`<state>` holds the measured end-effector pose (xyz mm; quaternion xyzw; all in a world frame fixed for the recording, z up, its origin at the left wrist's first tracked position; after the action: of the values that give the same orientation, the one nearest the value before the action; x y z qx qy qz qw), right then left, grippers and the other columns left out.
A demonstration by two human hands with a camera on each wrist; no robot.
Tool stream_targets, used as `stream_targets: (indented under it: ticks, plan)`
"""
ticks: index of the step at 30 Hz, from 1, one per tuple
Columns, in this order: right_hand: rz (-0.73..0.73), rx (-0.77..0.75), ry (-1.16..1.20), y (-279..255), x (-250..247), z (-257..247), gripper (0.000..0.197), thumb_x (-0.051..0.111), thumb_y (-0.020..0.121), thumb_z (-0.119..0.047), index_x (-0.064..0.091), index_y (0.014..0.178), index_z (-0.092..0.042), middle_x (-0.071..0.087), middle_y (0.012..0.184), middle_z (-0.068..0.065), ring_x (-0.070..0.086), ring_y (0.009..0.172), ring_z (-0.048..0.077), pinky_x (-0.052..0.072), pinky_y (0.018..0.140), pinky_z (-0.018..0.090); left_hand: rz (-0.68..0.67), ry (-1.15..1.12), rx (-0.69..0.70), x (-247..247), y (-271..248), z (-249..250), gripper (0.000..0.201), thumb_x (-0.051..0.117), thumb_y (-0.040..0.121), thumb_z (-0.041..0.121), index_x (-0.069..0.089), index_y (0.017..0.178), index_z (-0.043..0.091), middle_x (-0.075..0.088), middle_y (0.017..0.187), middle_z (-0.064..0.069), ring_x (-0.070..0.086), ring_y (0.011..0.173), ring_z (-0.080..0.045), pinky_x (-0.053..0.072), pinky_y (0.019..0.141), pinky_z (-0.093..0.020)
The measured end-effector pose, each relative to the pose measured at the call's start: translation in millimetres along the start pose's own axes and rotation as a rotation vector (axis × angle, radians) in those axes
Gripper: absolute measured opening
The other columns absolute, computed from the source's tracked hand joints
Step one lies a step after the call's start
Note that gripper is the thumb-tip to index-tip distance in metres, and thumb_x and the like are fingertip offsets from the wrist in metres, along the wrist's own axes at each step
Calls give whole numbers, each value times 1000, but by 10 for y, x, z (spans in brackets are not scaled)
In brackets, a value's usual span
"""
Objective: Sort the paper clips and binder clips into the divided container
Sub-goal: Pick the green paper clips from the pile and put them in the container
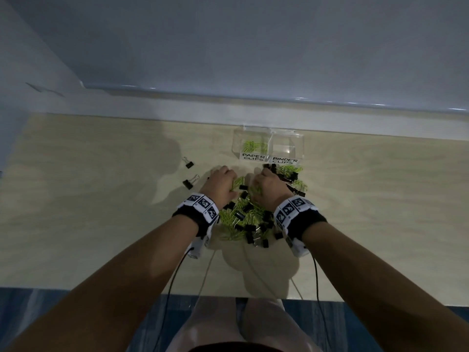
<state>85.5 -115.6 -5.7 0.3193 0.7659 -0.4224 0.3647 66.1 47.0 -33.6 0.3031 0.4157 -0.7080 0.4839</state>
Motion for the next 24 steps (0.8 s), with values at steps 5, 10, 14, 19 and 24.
stream_targets:
  ticks: [5,10,14,19,24]
  plan:
    - [-16,-28,-29,-34,-70,-66,20,60,86,-9,56,104,-4,51,108,17,55,97,32,45,82,33,-39,-38,-49,23,11,85,24,64,84,11,59,107,4,60,107,-13,57,98,-28,48,86,-39]
    - [-9,30,11,-15,-66,22,11,59,83,-11,62,90,-2,51,102,14,57,89,30,48,76,32,-128,108,-15,-40,-2,109,23,56,84,6,56,106,1,59,108,-17,57,100,-32,49,85,-40]
    - [121,155,197,-14,-42,176,16,56,85,-9,69,78,-3,66,89,11,63,80,24,54,75,31,-92,58,-34,-97,-5,62,26,55,83,5,59,108,4,61,110,-14,58,100,-29,49,84,-33]
    - [226,281,462,-76,-130,352,10,68,77,-1,74,78,-9,72,80,7,67,74,18,58,76,32,52,-267,-107,-361,38,106,14,66,79,5,65,93,7,66,92,-7,62,85,-21,53,78,-30]
    - [339,329,740,39,-540,297,6,74,74,-6,72,74,-13,72,79,2,70,74,16,59,70,30,137,-454,-112,-691,335,276,14,65,82,8,64,96,6,65,91,-3,60,79,-12,46,69,-13]
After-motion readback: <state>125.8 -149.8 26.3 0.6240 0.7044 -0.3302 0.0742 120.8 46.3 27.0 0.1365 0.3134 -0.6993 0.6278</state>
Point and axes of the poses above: each hand's wrist, its own y-axis towards the middle knuckle, its own x-axis out of the palm, z = x × y, the point moved 1 cm from there along y, towards the middle knuckle
